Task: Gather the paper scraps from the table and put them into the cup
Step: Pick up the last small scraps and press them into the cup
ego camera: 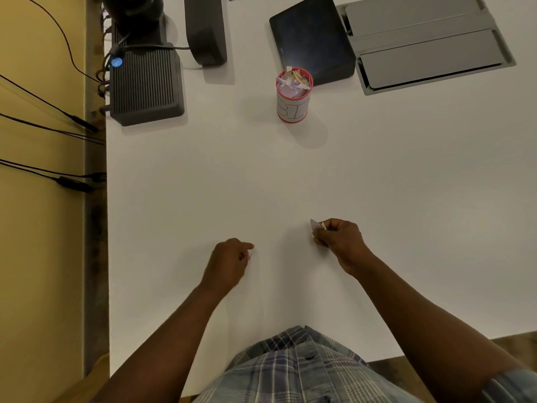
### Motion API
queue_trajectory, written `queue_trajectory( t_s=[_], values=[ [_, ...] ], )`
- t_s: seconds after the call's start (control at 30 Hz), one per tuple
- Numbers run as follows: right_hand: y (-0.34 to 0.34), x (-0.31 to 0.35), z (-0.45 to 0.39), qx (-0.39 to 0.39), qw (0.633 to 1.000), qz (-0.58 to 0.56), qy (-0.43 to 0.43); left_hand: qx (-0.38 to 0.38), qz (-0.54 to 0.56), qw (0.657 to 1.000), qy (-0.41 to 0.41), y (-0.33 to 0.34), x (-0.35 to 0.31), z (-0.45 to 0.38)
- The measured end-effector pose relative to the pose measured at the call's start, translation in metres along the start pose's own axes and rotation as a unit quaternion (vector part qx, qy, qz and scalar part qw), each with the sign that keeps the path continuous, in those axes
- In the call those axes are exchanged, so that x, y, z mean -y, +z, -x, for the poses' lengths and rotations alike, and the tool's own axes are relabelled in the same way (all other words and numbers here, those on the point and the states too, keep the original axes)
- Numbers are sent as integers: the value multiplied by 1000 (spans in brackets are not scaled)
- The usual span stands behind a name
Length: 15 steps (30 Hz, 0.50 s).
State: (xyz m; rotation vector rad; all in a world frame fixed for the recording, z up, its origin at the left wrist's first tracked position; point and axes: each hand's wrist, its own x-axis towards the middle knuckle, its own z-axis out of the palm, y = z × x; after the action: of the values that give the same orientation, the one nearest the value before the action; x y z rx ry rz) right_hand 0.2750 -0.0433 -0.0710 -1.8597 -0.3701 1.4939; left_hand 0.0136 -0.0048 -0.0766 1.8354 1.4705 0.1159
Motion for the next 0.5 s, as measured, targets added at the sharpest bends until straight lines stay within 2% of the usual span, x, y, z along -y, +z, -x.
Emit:
queue_trajectory(
  t_s=[0.27, 0.5],
  values=[
    [9, -1, 0, -5, 1000, 24, 15, -1, -96, 993, 73, 14, -5, 10],
    [15, 5, -1, 2, 1000, 15, 17, -9, -142, 988, 62, 20, -13, 10]
  ],
)
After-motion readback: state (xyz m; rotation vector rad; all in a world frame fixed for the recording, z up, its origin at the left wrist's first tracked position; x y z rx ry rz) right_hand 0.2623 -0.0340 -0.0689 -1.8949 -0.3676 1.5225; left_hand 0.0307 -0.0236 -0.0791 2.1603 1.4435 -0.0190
